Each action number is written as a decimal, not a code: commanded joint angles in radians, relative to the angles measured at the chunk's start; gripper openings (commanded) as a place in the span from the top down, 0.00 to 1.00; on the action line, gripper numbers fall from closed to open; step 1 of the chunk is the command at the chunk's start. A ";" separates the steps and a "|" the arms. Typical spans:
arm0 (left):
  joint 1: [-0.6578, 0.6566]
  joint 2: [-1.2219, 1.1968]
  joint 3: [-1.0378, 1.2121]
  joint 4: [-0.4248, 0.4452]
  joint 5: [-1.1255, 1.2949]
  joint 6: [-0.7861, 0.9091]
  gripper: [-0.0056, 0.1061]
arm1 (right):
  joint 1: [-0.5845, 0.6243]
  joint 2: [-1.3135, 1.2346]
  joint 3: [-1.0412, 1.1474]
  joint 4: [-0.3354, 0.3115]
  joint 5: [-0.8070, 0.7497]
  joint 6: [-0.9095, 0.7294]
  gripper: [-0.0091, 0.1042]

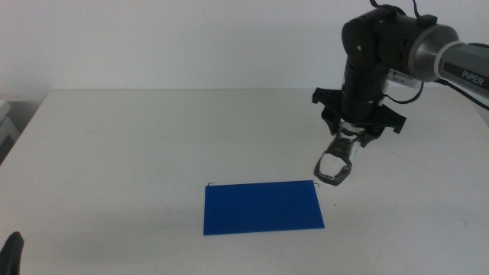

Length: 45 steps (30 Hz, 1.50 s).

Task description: Use one arm to grab the shoe from the table and place it on the mat.

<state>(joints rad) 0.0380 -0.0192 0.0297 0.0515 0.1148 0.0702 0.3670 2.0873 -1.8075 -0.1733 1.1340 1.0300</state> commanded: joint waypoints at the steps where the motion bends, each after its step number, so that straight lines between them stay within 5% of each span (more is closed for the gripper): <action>1: -0.005 0.000 0.005 -0.009 -0.081 -0.006 0.11 | 0.024 -0.102 -0.007 -0.031 0.000 0.030 0.95; 19: -0.005 0.000 0.005 -0.009 -0.081 -0.006 0.11 | 0.259 -0.182 0.185 -0.014 -0.172 0.337 0.95; 24: -0.005 0.000 0.005 -0.009 -0.081 -0.006 0.11 | 0.295 -0.112 0.122 0.042 -0.162 0.333 0.95; 37: -0.005 0.000 0.005 -0.009 -0.081 -0.006 0.11 | 0.316 -0.029 -0.009 0.057 -0.113 0.277 0.95; 45: -0.005 0.000 0.005 -0.009 -0.081 -0.006 0.11 | 0.316 -0.029 -0.009 -0.038 -0.110 0.262 0.95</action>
<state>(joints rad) 0.0380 -0.0192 0.0297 0.0515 0.1148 0.0702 0.6832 2.1244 -1.7839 -0.1597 1.0268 1.3052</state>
